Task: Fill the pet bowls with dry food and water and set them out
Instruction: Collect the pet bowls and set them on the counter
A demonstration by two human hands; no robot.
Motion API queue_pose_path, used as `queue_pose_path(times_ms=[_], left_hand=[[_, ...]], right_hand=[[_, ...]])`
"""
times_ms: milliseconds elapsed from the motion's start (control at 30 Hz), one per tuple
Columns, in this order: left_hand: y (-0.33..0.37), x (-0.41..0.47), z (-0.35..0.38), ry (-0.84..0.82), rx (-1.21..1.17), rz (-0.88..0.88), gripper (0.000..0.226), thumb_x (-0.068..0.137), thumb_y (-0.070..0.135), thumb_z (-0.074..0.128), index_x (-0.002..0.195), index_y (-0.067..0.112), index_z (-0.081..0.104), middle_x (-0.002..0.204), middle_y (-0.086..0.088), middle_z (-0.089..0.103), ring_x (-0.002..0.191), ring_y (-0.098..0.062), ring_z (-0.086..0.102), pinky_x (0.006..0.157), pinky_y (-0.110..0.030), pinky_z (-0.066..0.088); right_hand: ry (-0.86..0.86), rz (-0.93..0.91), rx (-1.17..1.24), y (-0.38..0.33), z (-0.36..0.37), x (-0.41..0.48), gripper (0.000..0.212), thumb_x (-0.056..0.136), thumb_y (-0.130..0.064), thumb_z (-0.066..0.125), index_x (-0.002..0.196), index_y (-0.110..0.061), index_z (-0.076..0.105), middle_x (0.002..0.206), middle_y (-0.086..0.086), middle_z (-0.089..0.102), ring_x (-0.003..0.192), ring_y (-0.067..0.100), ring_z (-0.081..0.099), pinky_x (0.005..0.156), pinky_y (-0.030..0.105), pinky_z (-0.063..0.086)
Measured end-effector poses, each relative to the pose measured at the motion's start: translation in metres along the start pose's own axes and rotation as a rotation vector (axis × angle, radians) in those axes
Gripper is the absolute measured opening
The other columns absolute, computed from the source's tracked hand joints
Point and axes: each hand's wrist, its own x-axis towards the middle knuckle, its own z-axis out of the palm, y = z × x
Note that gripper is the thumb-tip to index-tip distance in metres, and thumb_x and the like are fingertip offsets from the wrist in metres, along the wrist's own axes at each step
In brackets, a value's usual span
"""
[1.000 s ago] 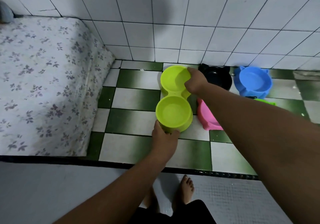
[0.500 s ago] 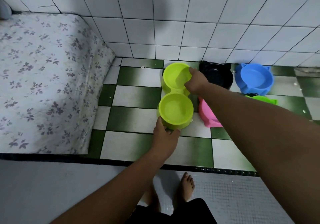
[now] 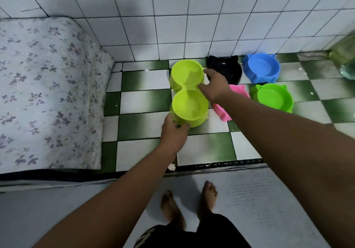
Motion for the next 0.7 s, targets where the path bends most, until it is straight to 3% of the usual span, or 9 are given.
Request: queue_pose_path(times_ms=[67, 200, 300, 467, 600, 700], left_hand=[[0.002, 0.001, -0.005, 0.002, 0.024, 0.007, 0.065, 0.094, 0.025, 0.068, 0.151, 0.02, 0.038, 0.121, 0.001, 0.056, 0.111, -0.025, 0.06, 0.1, -0.048, 0.054], [0.0, -0.004, -0.012, 0.024, 0.102, 0.004, 0.072, 0.092, 0.038, 0.067, 0.154, 0.022, 0.034, 0.138, -0.005, 0.053, 0.117, -0.029, 0.061, 0.103, -0.046, 0.052], [-0.005, -0.015, -0.014, 0.022, 0.15, 0.01, 0.069, 0.092, 0.041, 0.066, 0.152, 0.024, 0.038, 0.131, -0.003, 0.055, 0.113, -0.028, 0.063, 0.102, -0.043, 0.052], [-0.02, -0.048, -0.011, 0.055, 0.219, 0.055, 0.051, 0.094, 0.036, 0.068, 0.138, 0.02, 0.049, 0.097, 0.006, 0.059, 0.09, -0.024, 0.065, 0.087, -0.036, 0.055], [-0.043, -0.09, -0.006, 0.096, 0.246, 0.103, 0.043, 0.095, 0.032, 0.066, 0.133, 0.019, 0.053, 0.11, -0.002, 0.064, 0.088, -0.018, 0.064, 0.075, -0.031, 0.054], [-0.071, -0.122, -0.002, 0.121, 0.247, 0.109, 0.04, 0.096, 0.034, 0.066, 0.133, 0.023, 0.054, 0.117, 0.001, 0.064, 0.091, -0.012, 0.065, 0.071, -0.026, 0.053]], right_hand=[[0.04, 0.011, 0.054, 0.003, 0.0, -0.019, 0.06, 0.089, -0.016, 0.064, 0.145, -0.008, 0.045, 0.142, 0.013, 0.054, 0.128, 0.027, 0.053, 0.098, 0.025, 0.039], [0.073, -0.008, 0.049, 0.011, -0.002, -0.06, 0.054, 0.089, -0.018, 0.062, 0.141, -0.009, 0.049, 0.136, 0.011, 0.059, 0.124, 0.026, 0.056, 0.1, 0.028, 0.043], [0.092, -0.044, 0.058, 0.017, -0.002, -0.086, 0.05, 0.089, -0.016, 0.063, 0.137, -0.006, 0.053, 0.131, 0.012, 0.063, 0.121, 0.027, 0.058, 0.101, 0.03, 0.042], [0.101, -0.105, 0.128, 0.027, -0.001, -0.134, 0.043, 0.09, -0.011, 0.063, 0.131, -0.004, 0.057, 0.128, 0.01, 0.064, 0.12, 0.023, 0.058, 0.092, 0.016, 0.036], [0.071, -0.123, 0.204, 0.048, 0.006, -0.184, 0.043, 0.089, -0.015, 0.065, 0.13, -0.006, 0.058, 0.127, 0.01, 0.063, 0.119, 0.02, 0.059, 0.103, 0.034, 0.047], [0.046, -0.134, 0.207, 0.069, 0.014, -0.229, 0.039, 0.088, -0.012, 0.063, 0.127, -0.005, 0.06, 0.122, 0.009, 0.065, 0.115, 0.019, 0.06, 0.099, 0.029, 0.048]])
